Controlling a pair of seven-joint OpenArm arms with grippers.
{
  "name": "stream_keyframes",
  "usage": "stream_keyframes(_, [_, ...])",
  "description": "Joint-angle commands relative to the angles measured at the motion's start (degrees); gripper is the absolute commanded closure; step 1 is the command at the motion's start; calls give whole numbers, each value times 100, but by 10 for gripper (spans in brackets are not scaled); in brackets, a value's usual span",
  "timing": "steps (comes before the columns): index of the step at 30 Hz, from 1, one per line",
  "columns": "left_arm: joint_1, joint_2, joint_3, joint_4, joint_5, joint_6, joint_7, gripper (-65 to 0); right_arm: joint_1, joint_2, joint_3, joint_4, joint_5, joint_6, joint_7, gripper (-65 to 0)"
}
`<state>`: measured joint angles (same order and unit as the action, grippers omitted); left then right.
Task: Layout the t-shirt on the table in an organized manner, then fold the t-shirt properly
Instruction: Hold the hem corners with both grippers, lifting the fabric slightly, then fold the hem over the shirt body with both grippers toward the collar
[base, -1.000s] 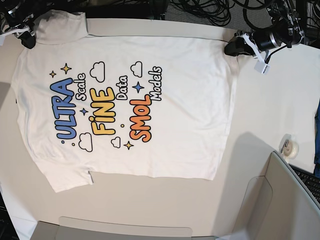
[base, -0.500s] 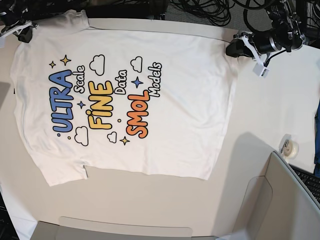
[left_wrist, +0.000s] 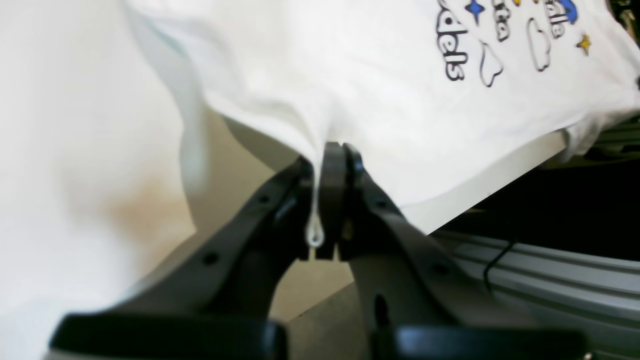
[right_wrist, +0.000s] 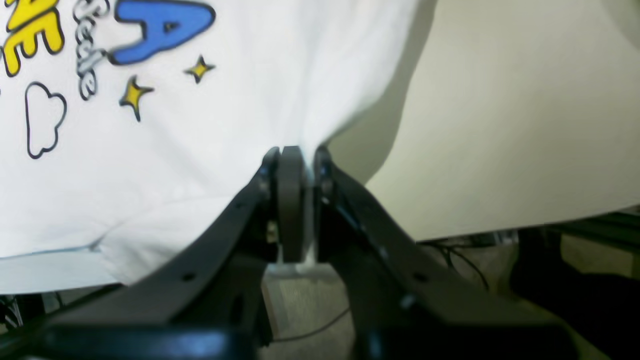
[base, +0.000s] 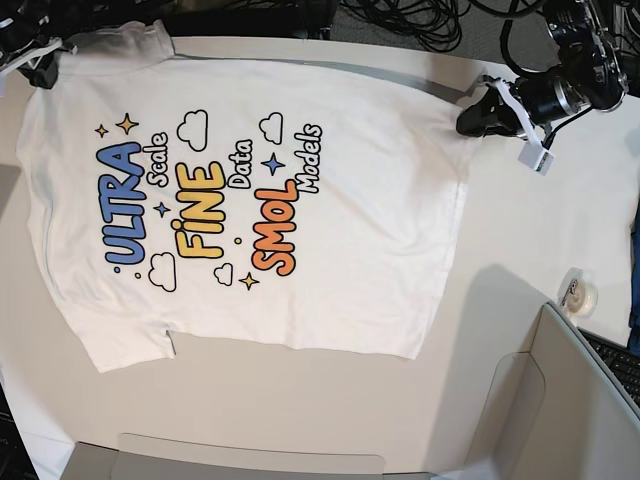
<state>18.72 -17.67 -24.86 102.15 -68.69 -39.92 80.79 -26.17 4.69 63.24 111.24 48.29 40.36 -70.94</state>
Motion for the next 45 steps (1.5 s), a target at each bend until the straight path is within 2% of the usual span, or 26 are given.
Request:
stream_keyframes(1, [-13,-119,-24,93,-178,-8,-79,0,-33,81,54,98,125,-36,91,0])
stream_keyframes(7, [-39,-154,-15,93,-204,-8,-79,0,20,81,54,107,248,-36,91,0])
stream_keyframes(9, [-48,-163,-15,119,-222,-8,-79,0,107,98,54,124,599,-36,91,0])
stream_keyframes(13, [-241,-198,-15,401,-661,-8,-79,0,283,125,54,326,1206,-36,91,0])
stream_keyframes(17, [-514,-198,3,409,-802,-8,-79,0,679,89,36,326,1144,-36,91,0])
stream_keyframes(19, [-813,-189,3,295,-793,-8,-79,0,934,72,10,326,977,-58,91,0])
stream_keyframes(21, [-1076,-180,3,75,-784,-8,-79,0,1242,-34,1,318,749,-348,91,0])
stream_keyframes(24, [-1542,-171,12,-399,-670,-8,-79,0,1672,-122,1,318,371,-603,109,0])
stream_keyframes(32, [-2756,-39,205,-2105,816,-8,-79,0,2692,-394,-8,-87,-1335,-1060,100,0])
stream_keyframes(35, [-2905,-31,451,-2448,1123,-8,-189,0,2921,-464,-8,-350,-1783,-1297,100,0])
stream_keyframes(41, [-2914,-48,970,-2509,1502,-8,-884,0,3246,-438,-8,-931,-2012,-1526,118,0])
stream_keyframes(45, [-2923,-39,1190,-2509,1739,-8,-1227,0,3466,-280,-8,-1388,-2020,-1667,118,0])
